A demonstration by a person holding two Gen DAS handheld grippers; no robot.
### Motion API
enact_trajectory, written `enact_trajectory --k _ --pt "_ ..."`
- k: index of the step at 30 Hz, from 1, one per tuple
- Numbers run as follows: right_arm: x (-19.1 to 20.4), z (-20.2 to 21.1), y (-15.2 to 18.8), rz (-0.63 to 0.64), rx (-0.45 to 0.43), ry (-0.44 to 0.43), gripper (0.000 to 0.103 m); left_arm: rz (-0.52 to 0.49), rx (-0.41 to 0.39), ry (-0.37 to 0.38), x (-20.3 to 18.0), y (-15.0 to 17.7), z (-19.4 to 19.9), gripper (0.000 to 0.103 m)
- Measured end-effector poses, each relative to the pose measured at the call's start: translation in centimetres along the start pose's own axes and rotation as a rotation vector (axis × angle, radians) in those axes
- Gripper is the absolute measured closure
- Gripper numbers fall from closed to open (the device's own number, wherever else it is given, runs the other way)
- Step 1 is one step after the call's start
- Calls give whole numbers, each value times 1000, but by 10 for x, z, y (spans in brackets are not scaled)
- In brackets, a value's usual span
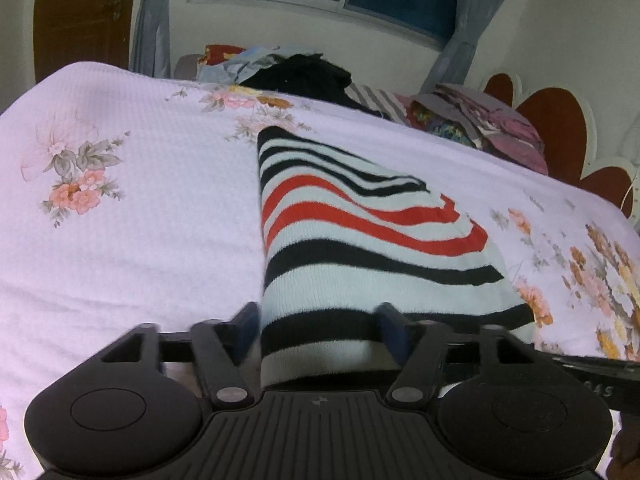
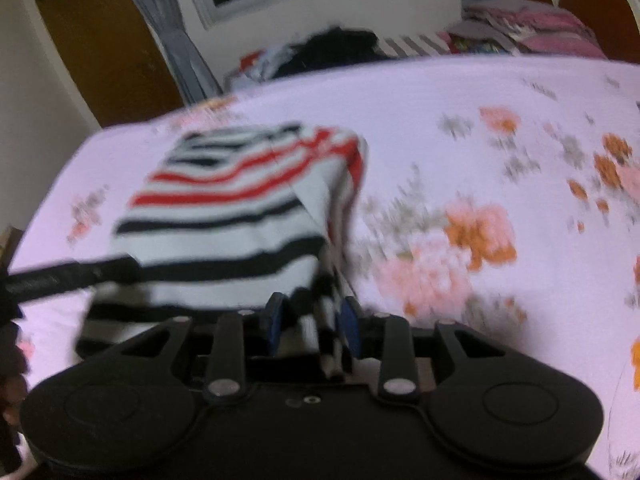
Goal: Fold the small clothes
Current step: 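Open both grippers and press the bundle's sides flat and square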
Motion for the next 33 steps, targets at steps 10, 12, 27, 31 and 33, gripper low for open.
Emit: enact_trajectory --k 10,12,27,31,33 --pt "-15 -11 12 -94 1 -1 58 -17 10 -43 2 4 1 0" --pt "-14 -10 12 -84 4 13 57 -46 30 -74 2 7 -3 0" --pt "-9 -9 12 -14 25 93 44 -35 72 -189 16 20 0 0" --pt "-1 -1 3 27 19 113 44 -65 59 -217 14 20 5 0" --pt "5 9 -4 46 -16 113 44 -61 73 -216 16 21 7 0"
Point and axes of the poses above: each gripper's, at about its wrist camera, not at the fingertips, and z roughly against the way its jaws point, x to its left, y to its underside, the point moved 10 cm from there along -z, roughly the way its jaws point, and after that the axes turned 11 degrees about -y, right-handed, at the moved point
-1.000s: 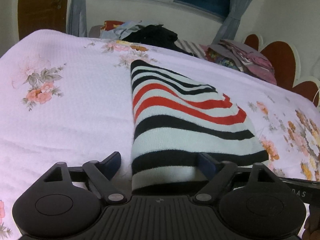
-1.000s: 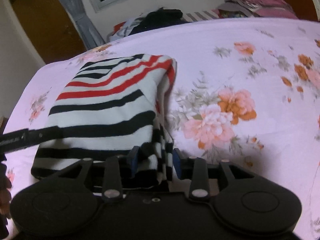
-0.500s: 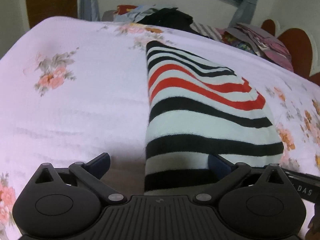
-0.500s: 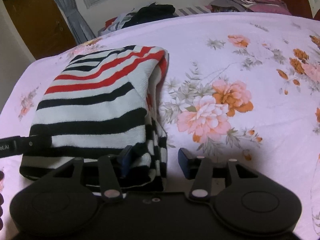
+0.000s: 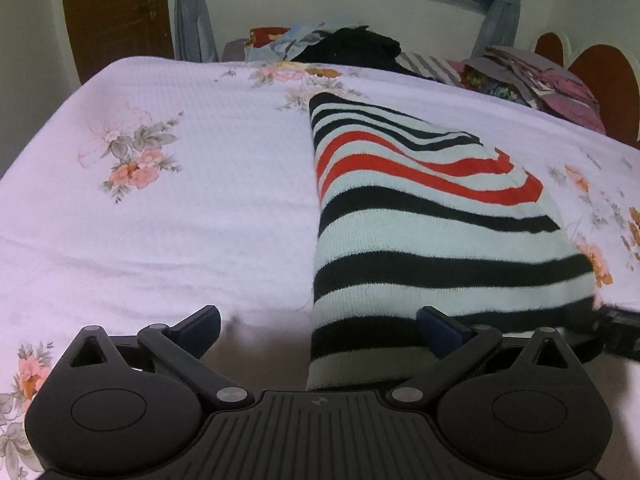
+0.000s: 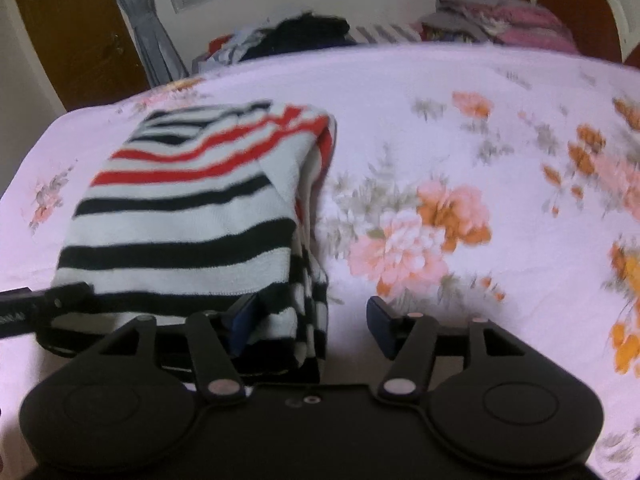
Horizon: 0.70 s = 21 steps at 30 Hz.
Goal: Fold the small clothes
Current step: 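Open both grippers and press the bundle's sides flat and square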
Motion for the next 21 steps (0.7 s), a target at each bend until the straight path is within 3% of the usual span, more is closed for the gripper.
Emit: enact_trajectory --k 5,9,21 --pt "8 16 -19 33 -94 8 43 5 20 5 3 3 3 0" --pt "1 -4 -15 71 -31 81 41 -15 16 -14 1 3 7 0" --pt "-2 -19 1 85 46 79 30 -71 5 -28 -4 7 25 0"
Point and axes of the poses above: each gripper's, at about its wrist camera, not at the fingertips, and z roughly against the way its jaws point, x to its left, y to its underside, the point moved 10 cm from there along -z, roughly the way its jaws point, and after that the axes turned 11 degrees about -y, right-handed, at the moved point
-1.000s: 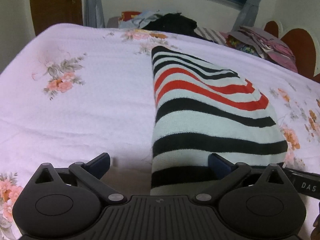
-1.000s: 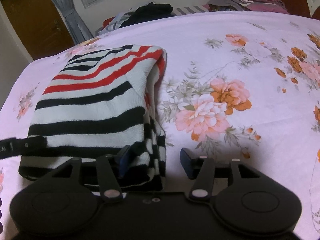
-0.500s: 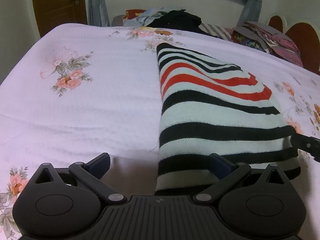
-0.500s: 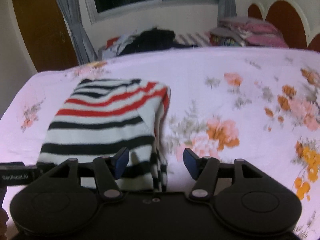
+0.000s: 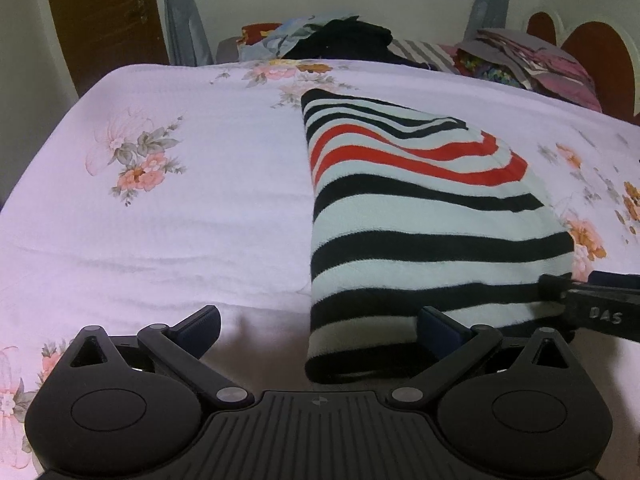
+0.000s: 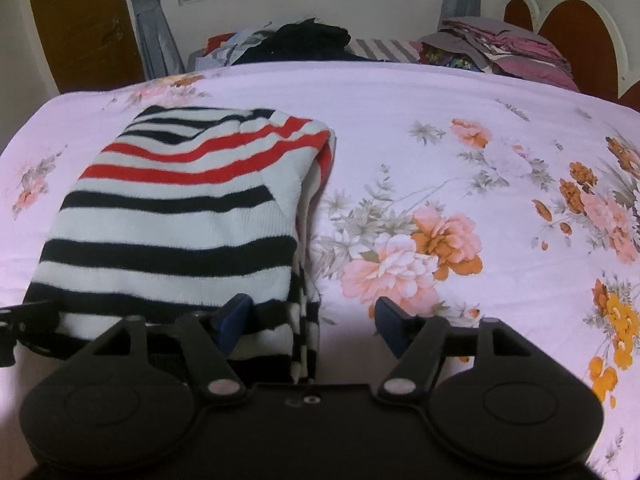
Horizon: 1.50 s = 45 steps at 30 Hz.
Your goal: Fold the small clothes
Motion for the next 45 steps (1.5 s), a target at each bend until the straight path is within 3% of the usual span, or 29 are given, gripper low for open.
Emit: enact_trajectory --k 7,13,15,16,19,21,24,32,39,45 --pt "-7 -14 6 -18 41 -20 26 19 57 -47 -5 12 -17 0" --pt "-10 -11 19 -41 24 -61 26 22 35 -82 -9 18 -21 0" --pt "-11 -6 14 -87 34 -72 28 38 42 -80 -8 16 -16 0" --pt "-8 1 10 -78 15 -76 34 40 36 -78 -7 15 -10 0" --pt "-2 22 5 -36 -29 -71 29 46 8 -68 -6 13 10 0" --pt "-3 26 10 -22 -11 -64 25 51 1 -59 -6 16 20 0" --pt "-5 33 18 -41 13 -83 29 61 -10 -44 -5 22 41 0" --pt "15 149 40 24 -128 -214 19 87 -102 -1 4 49 136 0" --pt "19 271 75 111 -278 -175 2 122 -186 -22 22 87 230 0" --pt "21 333 101 143 -355 -117 0 158 -219 -60 38 122 287 0"
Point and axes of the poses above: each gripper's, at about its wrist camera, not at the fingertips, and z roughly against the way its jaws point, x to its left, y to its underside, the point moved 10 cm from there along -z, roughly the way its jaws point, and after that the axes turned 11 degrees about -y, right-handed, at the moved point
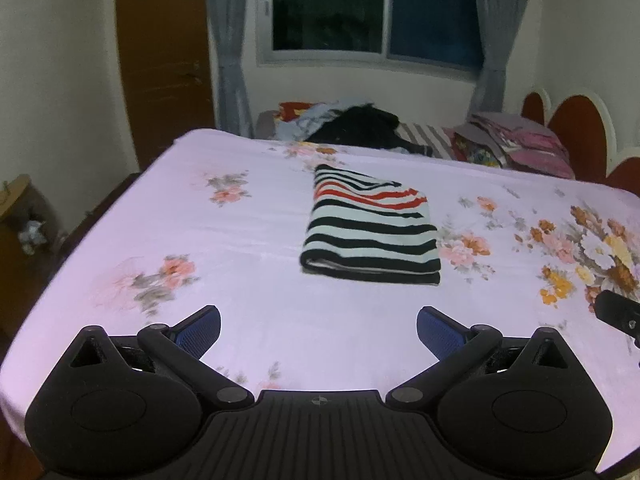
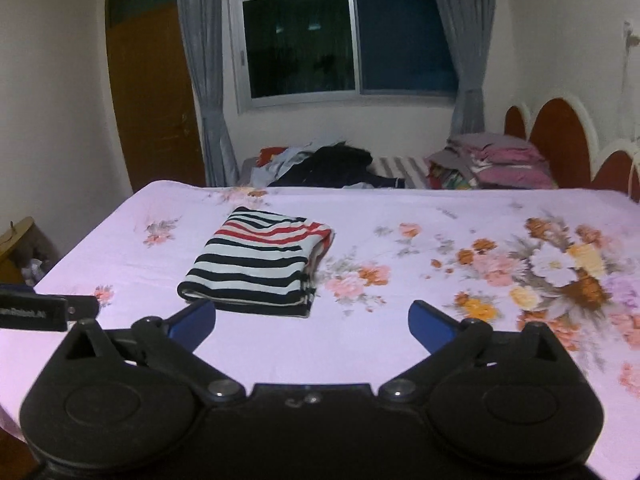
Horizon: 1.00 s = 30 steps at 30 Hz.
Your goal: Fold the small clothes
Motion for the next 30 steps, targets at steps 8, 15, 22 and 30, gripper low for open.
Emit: enact_trajectory --k 8,15,22,30 --pt "15 32 2 28 -38 -10 0 23 -27 -30 20 19 44 0" --pt "20 43 1 30 -57 -13 0 45 -32 -32 28 22 56 0" --pt "25 44 6 25 -47 -8 0 51 -35 -32 31 21 57 0" --pt "30 45 5 32 -51 -1 0 50 -32 -35 32 21 54 0"
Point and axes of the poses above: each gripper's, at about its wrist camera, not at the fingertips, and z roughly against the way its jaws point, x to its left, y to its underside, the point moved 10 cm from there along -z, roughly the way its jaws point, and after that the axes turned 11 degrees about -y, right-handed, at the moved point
